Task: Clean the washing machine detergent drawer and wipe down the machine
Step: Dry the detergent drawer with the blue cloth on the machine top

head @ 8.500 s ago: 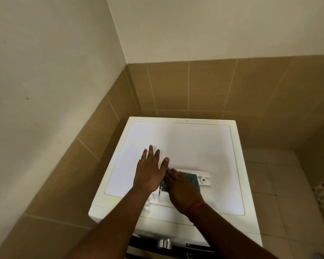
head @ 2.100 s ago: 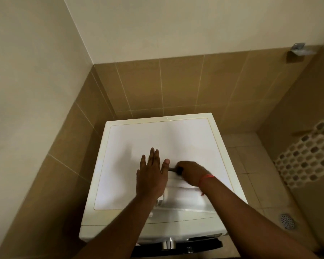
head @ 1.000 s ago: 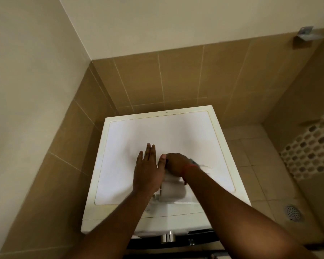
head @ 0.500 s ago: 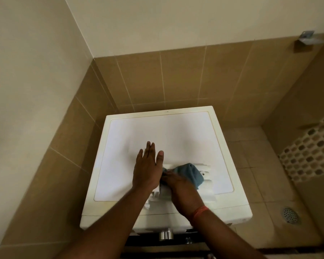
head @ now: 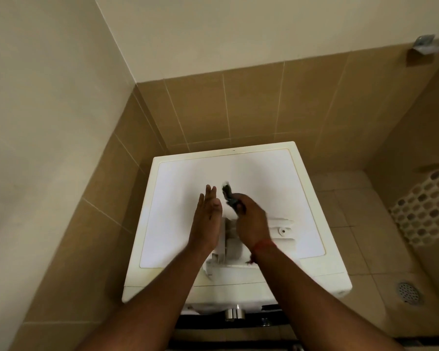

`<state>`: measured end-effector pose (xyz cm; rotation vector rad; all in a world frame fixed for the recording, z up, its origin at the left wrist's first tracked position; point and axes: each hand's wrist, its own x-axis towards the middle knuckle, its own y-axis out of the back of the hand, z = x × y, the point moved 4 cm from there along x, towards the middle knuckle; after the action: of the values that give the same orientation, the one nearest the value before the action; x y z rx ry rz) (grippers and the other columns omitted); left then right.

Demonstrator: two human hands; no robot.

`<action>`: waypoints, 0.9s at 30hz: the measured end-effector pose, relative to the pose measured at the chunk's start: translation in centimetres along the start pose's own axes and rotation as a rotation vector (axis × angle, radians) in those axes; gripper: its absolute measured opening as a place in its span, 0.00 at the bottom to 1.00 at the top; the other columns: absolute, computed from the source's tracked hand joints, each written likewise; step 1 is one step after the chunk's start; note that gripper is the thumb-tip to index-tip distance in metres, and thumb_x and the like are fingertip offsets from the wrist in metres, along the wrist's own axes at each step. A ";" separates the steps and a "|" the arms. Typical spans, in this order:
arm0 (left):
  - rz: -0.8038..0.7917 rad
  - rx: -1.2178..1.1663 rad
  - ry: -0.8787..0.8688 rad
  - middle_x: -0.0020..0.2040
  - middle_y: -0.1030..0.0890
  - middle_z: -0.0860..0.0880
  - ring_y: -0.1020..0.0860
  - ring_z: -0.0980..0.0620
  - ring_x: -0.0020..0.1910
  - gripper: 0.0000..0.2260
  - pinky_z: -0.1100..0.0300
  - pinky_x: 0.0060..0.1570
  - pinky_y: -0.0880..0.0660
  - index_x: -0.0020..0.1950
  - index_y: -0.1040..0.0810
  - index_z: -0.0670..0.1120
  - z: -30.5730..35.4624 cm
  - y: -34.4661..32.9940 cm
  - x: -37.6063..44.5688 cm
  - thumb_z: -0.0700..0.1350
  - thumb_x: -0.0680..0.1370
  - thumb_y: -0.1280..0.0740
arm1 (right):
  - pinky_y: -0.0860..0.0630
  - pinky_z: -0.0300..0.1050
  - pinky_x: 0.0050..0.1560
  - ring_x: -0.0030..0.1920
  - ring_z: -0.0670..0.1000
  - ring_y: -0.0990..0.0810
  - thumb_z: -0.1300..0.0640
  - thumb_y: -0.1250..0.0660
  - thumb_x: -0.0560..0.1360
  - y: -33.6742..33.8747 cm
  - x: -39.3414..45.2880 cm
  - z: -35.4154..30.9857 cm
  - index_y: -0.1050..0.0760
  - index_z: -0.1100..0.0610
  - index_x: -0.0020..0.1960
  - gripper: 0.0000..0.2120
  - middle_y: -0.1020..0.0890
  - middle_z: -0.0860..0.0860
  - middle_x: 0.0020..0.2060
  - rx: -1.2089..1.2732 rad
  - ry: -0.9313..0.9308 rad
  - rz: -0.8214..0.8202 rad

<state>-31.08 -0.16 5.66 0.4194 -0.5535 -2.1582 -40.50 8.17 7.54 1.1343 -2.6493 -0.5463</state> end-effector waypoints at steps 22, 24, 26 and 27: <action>0.021 0.128 -0.003 0.81 0.49 0.54 0.52 0.50 0.80 0.26 0.45 0.78 0.52 0.80 0.47 0.51 -0.7 0.3 0.4 0.58 0.84 0.57 | 0.30 0.35 0.56 0.53 0.50 0.24 0.66 0.34 0.74 -7.8 -14.9 2.8 0.27 0.54 0.65 0.21 0.22 0.53 0.54 -0.278 0.252 0.101; 0.008 0.158 -0.009 0.81 0.49 0.53 0.52 0.49 0.80 0.26 0.45 0.77 0.51 0.80 0.47 0.50 -0.9 0.1 0.7 0.57 0.84 0.57 | 0.29 0.35 0.56 0.51 0.50 0.23 0.70 0.32 0.71 -8.7 -15.0 3.5 0.27 0.56 0.65 0.24 0.21 0.52 0.53 -0.276 0.219 0.123; 0.006 0.219 -0.021 0.81 0.49 0.53 0.51 0.49 0.80 0.26 0.45 0.77 0.50 0.80 0.47 0.50 -1.1 0.2 0.8 0.58 0.84 0.57 | 0.27 0.37 0.52 0.49 0.50 0.23 0.72 0.31 0.69 -9.2 -15.1 3.7 0.25 0.56 0.64 0.25 0.21 0.52 0.50 -0.287 0.209 0.127; 0.008 0.245 -0.026 0.81 0.49 0.53 0.51 0.49 0.80 0.26 0.45 0.77 0.50 0.80 0.47 0.50 -1.2 0.2 0.9 0.59 0.83 0.57 | 0.25 0.39 0.49 0.47 0.50 0.23 0.71 0.30 0.69 -9.2 -15.0 3.6 0.24 0.56 0.63 0.25 0.21 0.51 0.49 -0.298 0.219 0.129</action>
<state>-30.89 -1.24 4.66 0.5218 -0.8377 -2.0979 -25.44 14.23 -0.20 0.8752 -2.3383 -0.7172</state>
